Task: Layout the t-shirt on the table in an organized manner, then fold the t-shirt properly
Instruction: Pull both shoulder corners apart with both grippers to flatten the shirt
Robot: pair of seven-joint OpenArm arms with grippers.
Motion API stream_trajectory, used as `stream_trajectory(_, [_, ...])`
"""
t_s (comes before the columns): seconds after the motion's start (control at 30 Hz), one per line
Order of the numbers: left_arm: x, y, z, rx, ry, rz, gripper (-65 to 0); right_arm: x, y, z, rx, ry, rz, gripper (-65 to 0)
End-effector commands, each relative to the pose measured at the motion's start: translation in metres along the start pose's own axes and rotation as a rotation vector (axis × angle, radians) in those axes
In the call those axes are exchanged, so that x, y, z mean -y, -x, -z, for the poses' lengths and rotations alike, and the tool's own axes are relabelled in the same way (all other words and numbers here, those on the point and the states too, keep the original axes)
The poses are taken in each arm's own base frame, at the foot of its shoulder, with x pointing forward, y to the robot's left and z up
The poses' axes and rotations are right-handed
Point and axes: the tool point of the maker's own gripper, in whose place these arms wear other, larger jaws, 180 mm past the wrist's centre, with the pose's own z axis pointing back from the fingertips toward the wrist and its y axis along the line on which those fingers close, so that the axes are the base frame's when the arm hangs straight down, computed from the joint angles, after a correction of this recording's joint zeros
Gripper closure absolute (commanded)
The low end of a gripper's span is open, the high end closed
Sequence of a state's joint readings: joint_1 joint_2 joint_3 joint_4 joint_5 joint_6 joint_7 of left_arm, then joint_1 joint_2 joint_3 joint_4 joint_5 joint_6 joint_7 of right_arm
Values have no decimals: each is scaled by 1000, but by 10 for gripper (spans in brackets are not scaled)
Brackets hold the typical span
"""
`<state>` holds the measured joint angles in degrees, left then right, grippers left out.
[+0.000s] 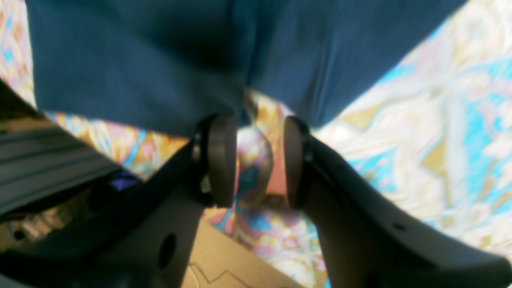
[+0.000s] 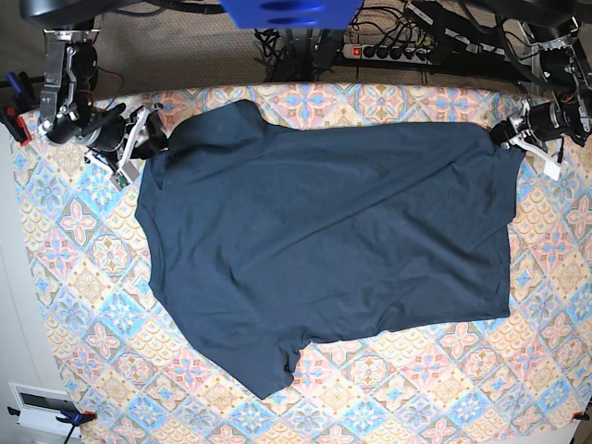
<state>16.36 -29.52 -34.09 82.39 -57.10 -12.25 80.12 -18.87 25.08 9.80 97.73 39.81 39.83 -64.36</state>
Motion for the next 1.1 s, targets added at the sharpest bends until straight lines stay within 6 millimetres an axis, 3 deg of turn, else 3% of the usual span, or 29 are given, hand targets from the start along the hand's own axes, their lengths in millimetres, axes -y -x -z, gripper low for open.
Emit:
stream_trajectory(0.0, [2, -12, -8, 26, 0, 23, 0, 1, -9, -4, 31, 3, -13, -197])
stream_trajectory(0.27, [2, -12, -8, 26, 0, 23, 0, -1, -9, -2, 34, -3, -3, -197])
stream_trajectory(0.53, [2, -12, -8, 27, 1, 23, 0, -16, -5, 12, 25, -51, 11, -197])
stream_trajectory(0.7, [2, -13, -8, 28, 0, 24, 0, -17, -40, 20, 72, -69, -48, -197])
stream_trajectory(0.8, [2, -13, -9, 28, -1, 25, 0, -21, -44, 21, 76, -77, -63, -191])
stream_trajectory(0.87, [2, -13, -9, 28, -1, 25, 0, -21, -45, 20, 77, -76, -66, -154])
stream_trajectory(1.0, [2, -13, -9, 28, -1, 25, 0, -26, -51, 17, 107, -104, -57, 0])
stream_trajectory(1.07, [2, -14, -9, 28, -2, 26, 0, -31, -48, 15, 121, -135, -29, -10])
